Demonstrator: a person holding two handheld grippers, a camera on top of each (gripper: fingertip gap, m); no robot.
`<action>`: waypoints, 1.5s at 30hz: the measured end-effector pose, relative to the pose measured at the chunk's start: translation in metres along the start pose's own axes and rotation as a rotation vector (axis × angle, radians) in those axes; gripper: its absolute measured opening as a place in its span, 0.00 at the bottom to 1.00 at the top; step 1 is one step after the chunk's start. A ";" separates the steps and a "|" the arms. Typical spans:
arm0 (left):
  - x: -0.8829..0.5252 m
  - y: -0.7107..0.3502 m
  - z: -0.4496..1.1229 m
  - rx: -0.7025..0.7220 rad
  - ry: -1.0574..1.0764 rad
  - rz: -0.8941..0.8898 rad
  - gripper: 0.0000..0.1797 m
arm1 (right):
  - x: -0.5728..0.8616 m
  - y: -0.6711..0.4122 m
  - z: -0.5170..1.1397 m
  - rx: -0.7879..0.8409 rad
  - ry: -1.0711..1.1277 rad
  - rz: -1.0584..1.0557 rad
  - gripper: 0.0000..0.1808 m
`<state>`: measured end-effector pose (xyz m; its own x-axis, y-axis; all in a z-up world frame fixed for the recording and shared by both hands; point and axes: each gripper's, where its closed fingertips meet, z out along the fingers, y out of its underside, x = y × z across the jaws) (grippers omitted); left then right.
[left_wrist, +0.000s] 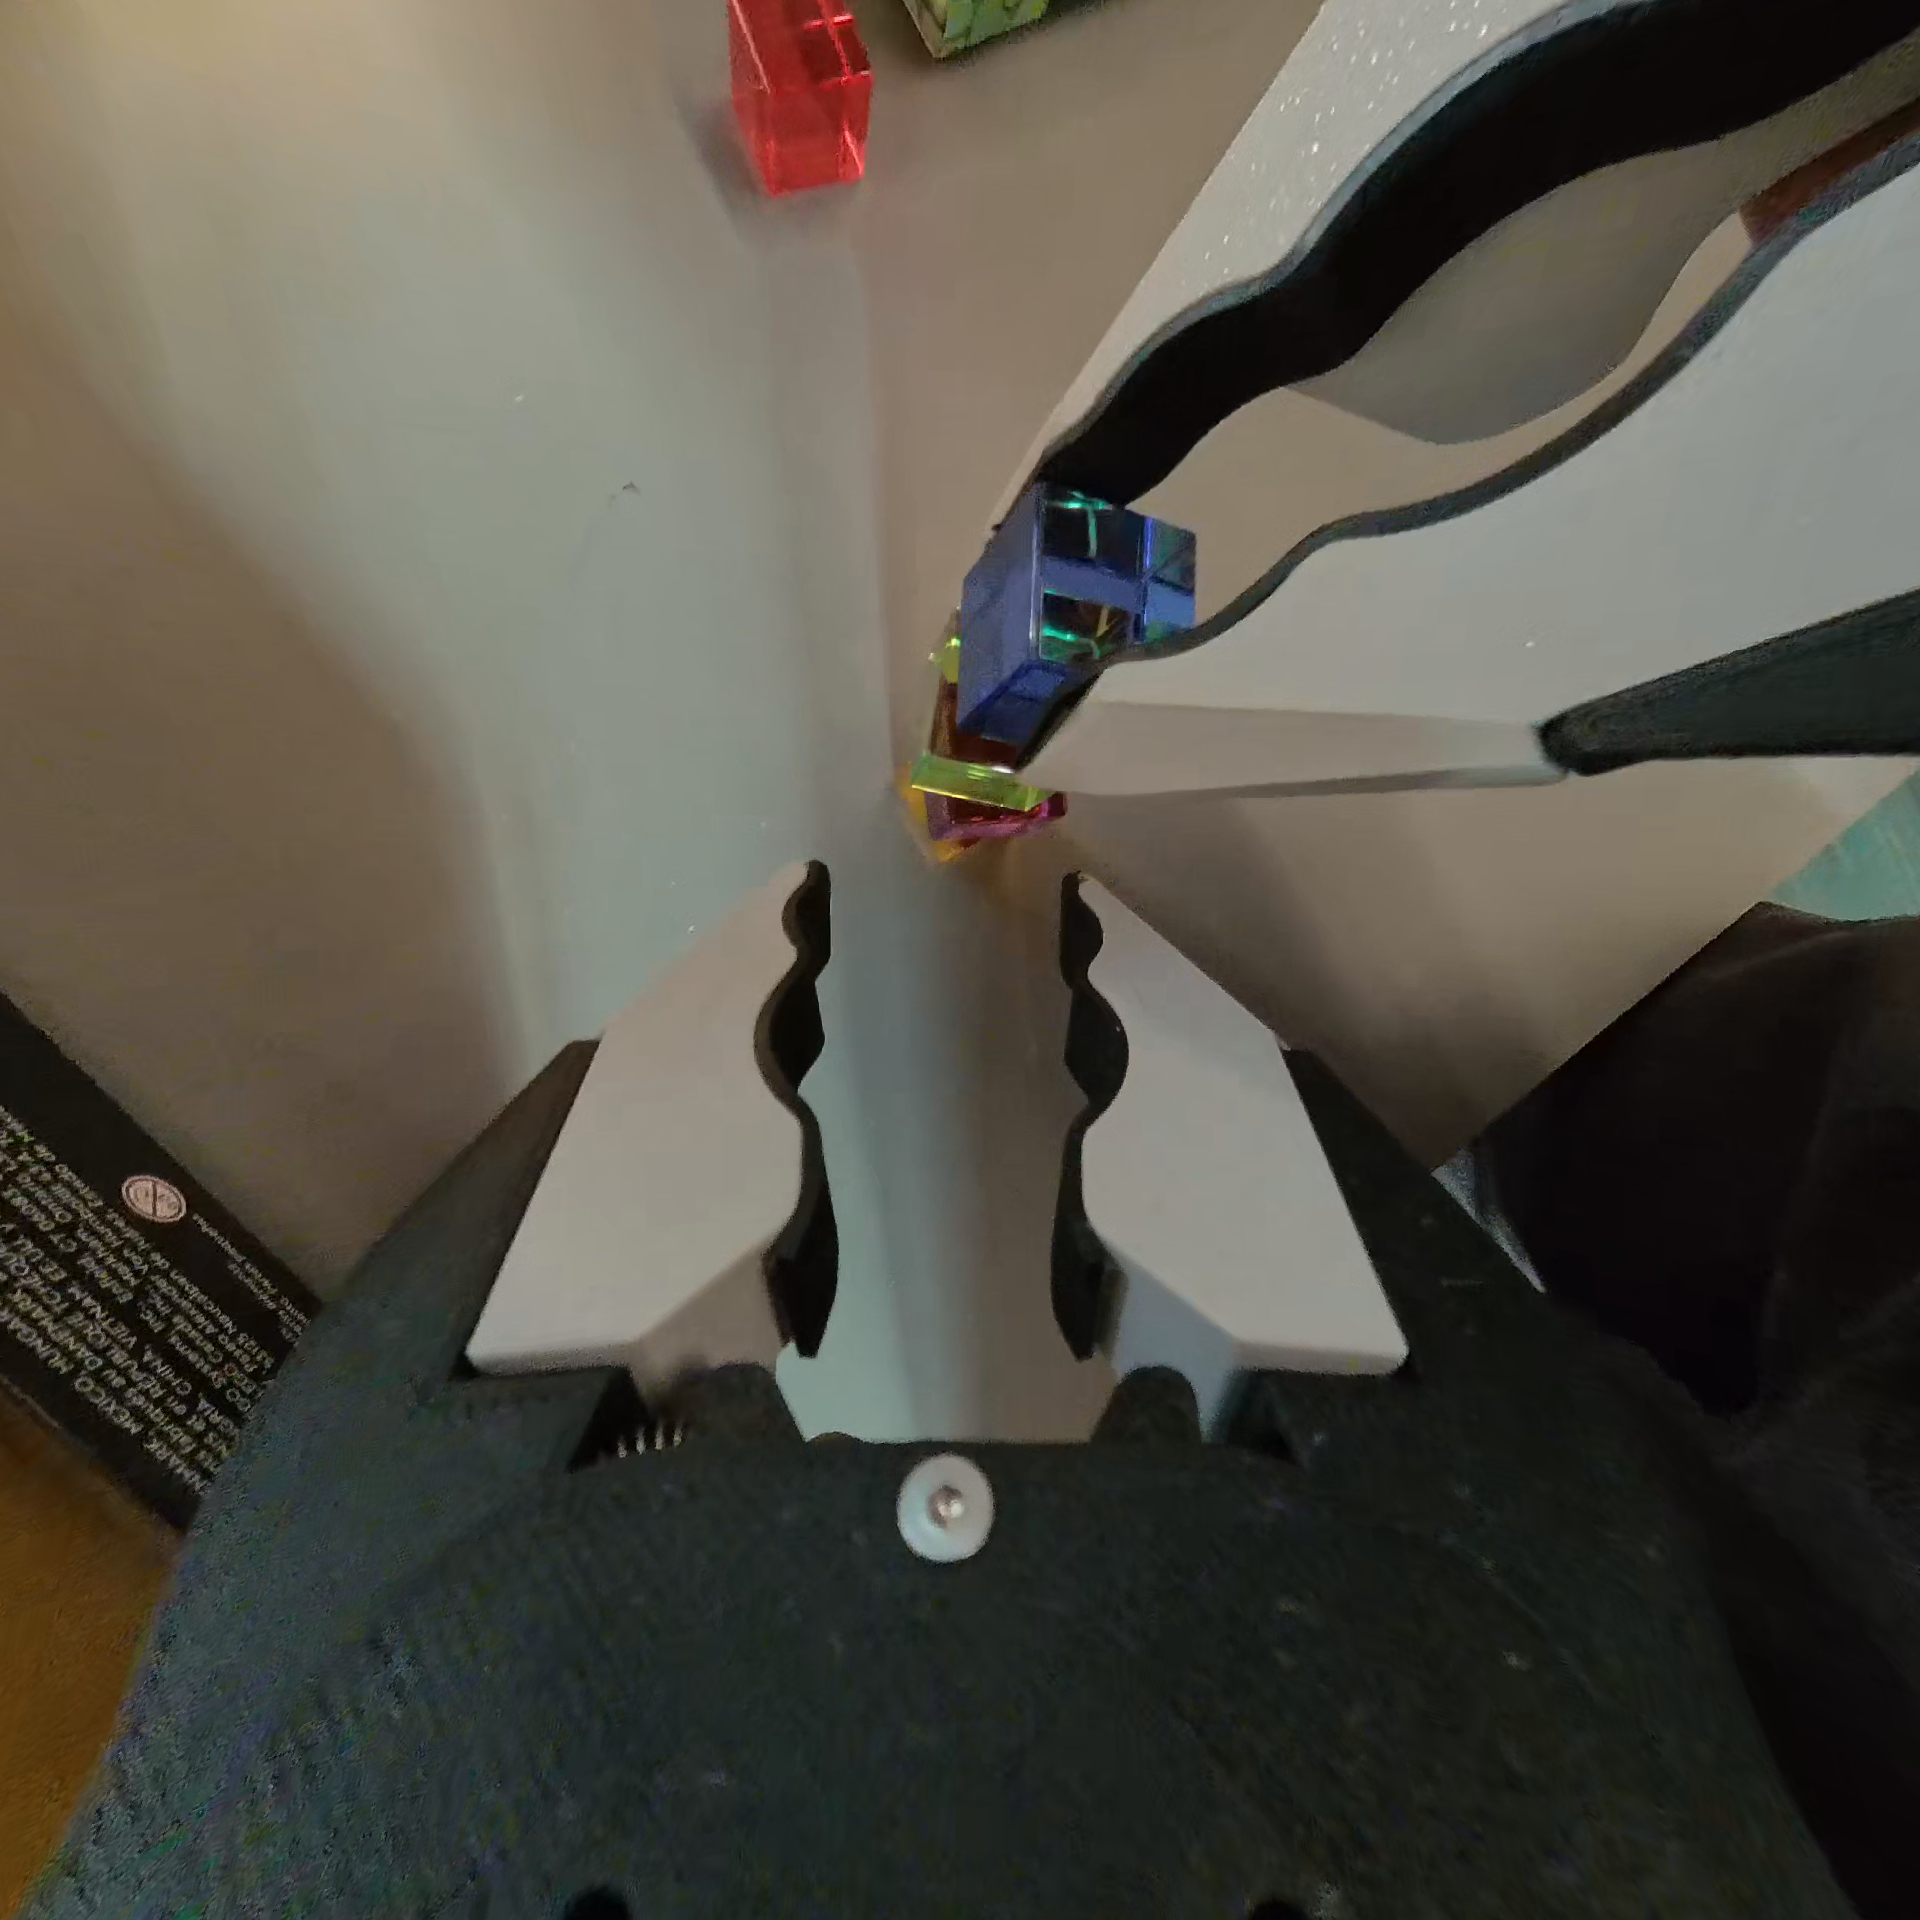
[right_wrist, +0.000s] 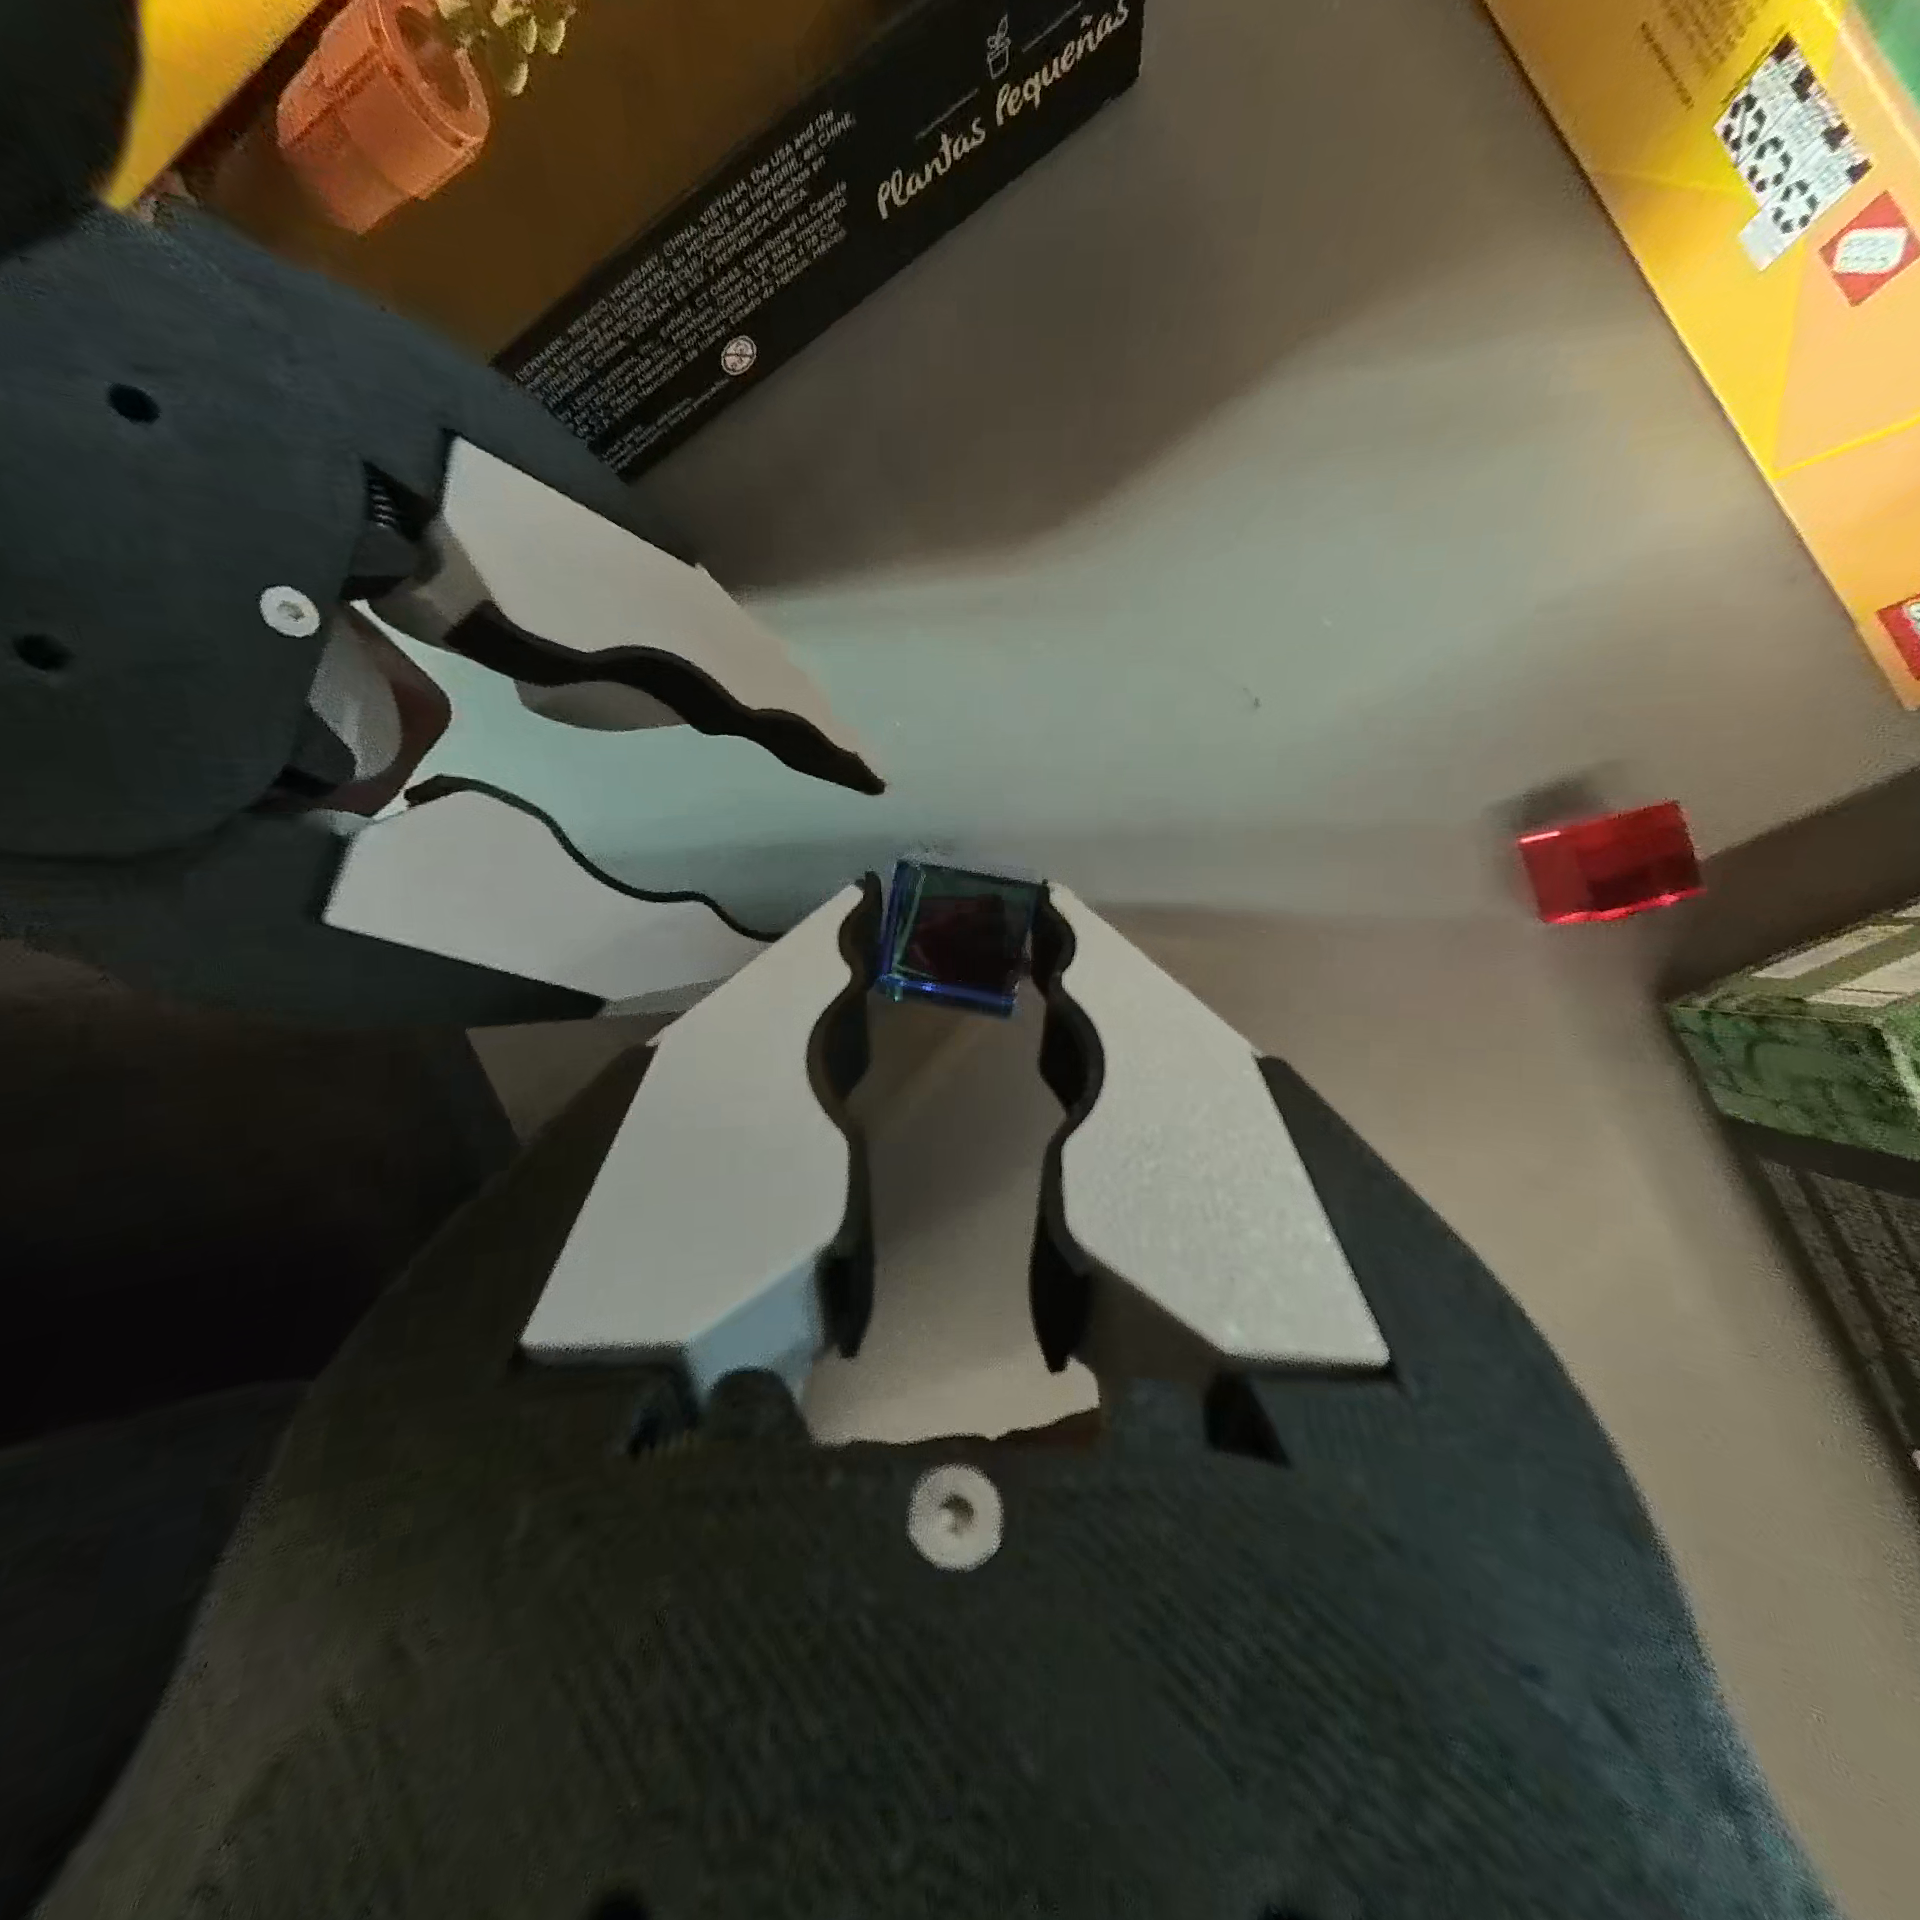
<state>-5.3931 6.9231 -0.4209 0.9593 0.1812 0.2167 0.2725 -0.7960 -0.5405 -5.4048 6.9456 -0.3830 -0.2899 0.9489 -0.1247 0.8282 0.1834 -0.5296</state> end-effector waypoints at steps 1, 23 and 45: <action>-0.001 0.001 0.000 -0.002 -0.002 -0.006 0.23 | 0.000 0.001 0.002 -0.007 -0.001 -0.002 0.15; -0.016 0.018 -0.006 -0.030 -0.020 -0.043 0.24 | 0.121 -0.004 -0.035 0.210 0.228 0.271 0.28; -0.026 0.023 -0.015 -0.020 -0.057 -0.114 0.23 | 0.062 -0.032 -0.023 0.118 0.078 0.029 0.14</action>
<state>-5.4123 6.8915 -0.4270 0.9250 0.3032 0.2288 0.3789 -0.7794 -0.4990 -5.4382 7.0043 -0.3541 -0.2244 0.9714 -0.0781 0.7725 0.1285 -0.6219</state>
